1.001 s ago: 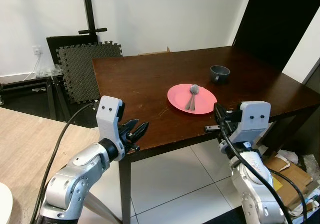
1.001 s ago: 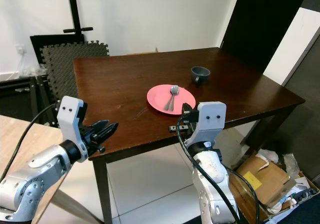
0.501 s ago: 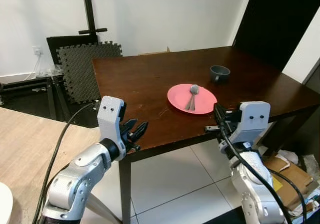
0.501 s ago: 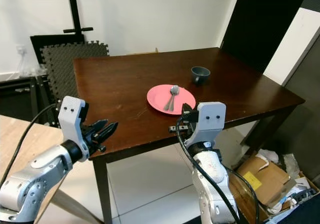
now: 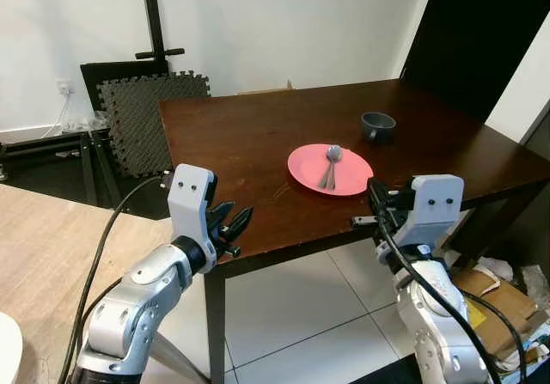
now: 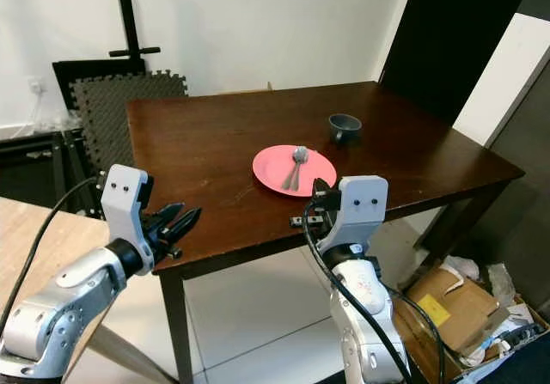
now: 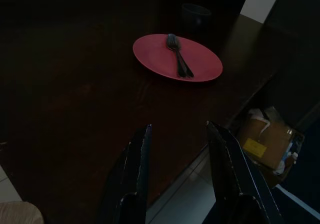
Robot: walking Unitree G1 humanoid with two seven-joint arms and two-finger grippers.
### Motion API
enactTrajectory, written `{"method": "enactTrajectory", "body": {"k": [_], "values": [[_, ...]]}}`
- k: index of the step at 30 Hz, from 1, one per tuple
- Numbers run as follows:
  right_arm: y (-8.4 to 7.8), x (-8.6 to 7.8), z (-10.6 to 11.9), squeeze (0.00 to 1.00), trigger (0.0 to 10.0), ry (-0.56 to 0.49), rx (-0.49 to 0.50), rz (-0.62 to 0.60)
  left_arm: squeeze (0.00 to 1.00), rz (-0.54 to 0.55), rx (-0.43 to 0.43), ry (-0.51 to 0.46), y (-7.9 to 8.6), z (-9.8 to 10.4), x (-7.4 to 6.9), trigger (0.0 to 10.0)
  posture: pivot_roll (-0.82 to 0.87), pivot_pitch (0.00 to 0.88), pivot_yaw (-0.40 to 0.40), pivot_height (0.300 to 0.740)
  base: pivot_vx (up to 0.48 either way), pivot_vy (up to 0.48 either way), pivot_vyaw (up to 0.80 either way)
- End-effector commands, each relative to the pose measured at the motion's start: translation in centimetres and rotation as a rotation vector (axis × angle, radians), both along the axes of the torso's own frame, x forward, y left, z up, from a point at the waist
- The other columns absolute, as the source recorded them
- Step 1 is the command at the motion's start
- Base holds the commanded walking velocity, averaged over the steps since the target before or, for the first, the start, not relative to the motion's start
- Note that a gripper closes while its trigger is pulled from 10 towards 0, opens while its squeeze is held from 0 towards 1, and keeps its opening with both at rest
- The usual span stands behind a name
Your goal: Setting the table
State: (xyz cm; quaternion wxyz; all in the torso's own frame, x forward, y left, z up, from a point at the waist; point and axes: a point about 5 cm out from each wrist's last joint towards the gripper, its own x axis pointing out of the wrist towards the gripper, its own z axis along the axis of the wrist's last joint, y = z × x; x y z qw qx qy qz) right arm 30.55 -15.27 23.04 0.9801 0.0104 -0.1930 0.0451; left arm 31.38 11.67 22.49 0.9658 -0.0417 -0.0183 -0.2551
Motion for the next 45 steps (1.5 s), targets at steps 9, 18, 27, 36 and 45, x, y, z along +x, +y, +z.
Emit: {"method": "enactTrajectory", "body": {"k": [9, 18, 27, 36, 45], "values": [[-0.14, -0.15, -0.32, 0.00, 10.0, 0.004, 0.003, -0.014, 0.00, 0.039, 0.000, 0.019, -0.22, -0.28, 0.32, 10.0, 0.01, 0.041, 0.001, 0.740, 0.000, 0.000, 0.00], [-0.09, -0.12, -0.30, 0.00, 10.0, 0.004, 0.004, -0.016, 0.00, 0.050, -0.004, 0.022, -0.14, -0.08, 0.54, 10.0, 0.01, 0.044, 0.004, 0.740, 0.395, 0.000, 0.00], [-0.18, -0.19, -0.39, 0.00, 10.0, 0.007, 0.008, -0.021, 0.00, 0.055, -0.006, 0.024, -0.08, 0.02, 0.61, 10.0, 0.01, 0.048, 0.008, 0.740, 0.462, 0.000, 0.00], [-0.15, -0.21, -0.53, 0.00, 10.0, 0.009, 0.009, -0.020, 0.00, 0.051, 0.000, 0.026, -0.02, -0.05, 0.60, 10.0, 0.01, 0.043, 0.008, 0.740, 0.397, 0.000, 0.00], [-0.16, -0.13, -0.48, 0.00, 10.0, 0.005, 0.005, -0.018, 0.00, 0.045, 0.002, 0.025, -0.08, -0.16, 0.74, 10.0, 0.01, 0.033, 0.006, 0.740, 0.167, -0.056, 0.00]]}}
